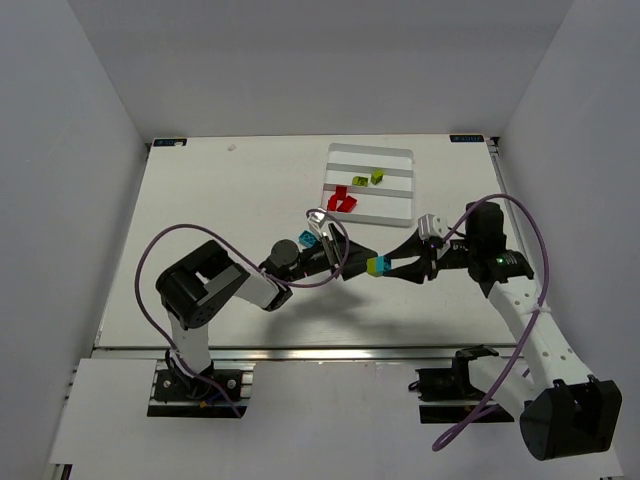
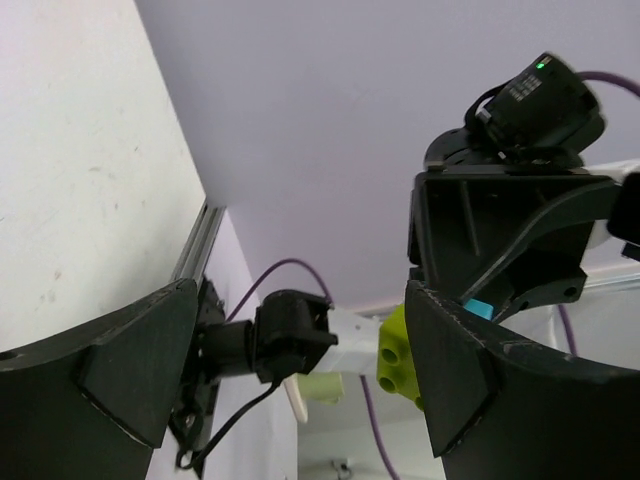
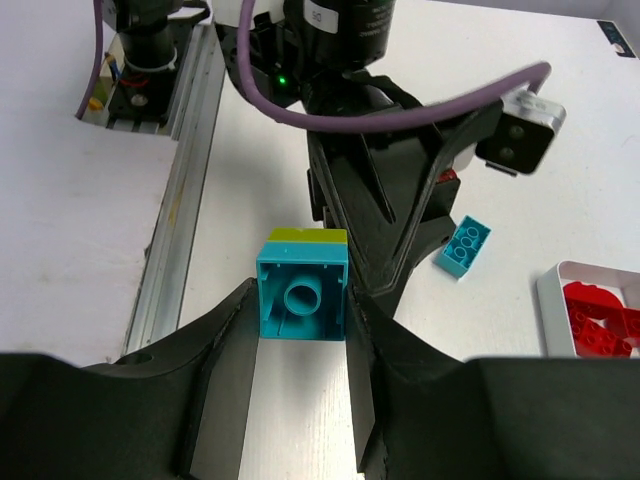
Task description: Sort the legos into containers by color
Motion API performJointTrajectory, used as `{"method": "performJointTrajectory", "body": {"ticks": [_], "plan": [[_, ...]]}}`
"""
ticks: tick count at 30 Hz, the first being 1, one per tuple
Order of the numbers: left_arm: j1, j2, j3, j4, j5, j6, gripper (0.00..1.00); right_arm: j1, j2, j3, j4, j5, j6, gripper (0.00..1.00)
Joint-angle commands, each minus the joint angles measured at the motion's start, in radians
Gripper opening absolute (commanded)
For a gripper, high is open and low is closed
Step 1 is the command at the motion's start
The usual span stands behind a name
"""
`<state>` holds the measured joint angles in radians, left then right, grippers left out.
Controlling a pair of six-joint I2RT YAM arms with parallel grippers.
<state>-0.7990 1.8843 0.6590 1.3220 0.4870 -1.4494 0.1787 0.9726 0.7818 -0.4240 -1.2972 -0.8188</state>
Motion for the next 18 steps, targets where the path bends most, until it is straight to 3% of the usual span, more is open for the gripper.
{"method": "performJointTrajectory", "body": {"ticks": [1,3,8,18], "plan": [[0.001,-0.083,-0.024,0.493,-0.091,-0.008,0.93,-0.004,-0.040,0.011,0.161,-0.031,0.188,0.00],[0.001,-0.111,-0.030,0.493,-0.122,-0.003,0.93,-0.002,-0.072,-0.003,0.267,-0.056,0.323,0.00],[0.001,-0.152,0.014,0.493,-0.148,0.012,0.93,-0.004,-0.078,0.053,0.313,-0.090,0.449,0.00],[0.001,-0.243,0.103,0.441,-0.160,0.012,0.92,-0.008,-0.055,0.146,0.352,-0.111,0.541,0.00]]}}
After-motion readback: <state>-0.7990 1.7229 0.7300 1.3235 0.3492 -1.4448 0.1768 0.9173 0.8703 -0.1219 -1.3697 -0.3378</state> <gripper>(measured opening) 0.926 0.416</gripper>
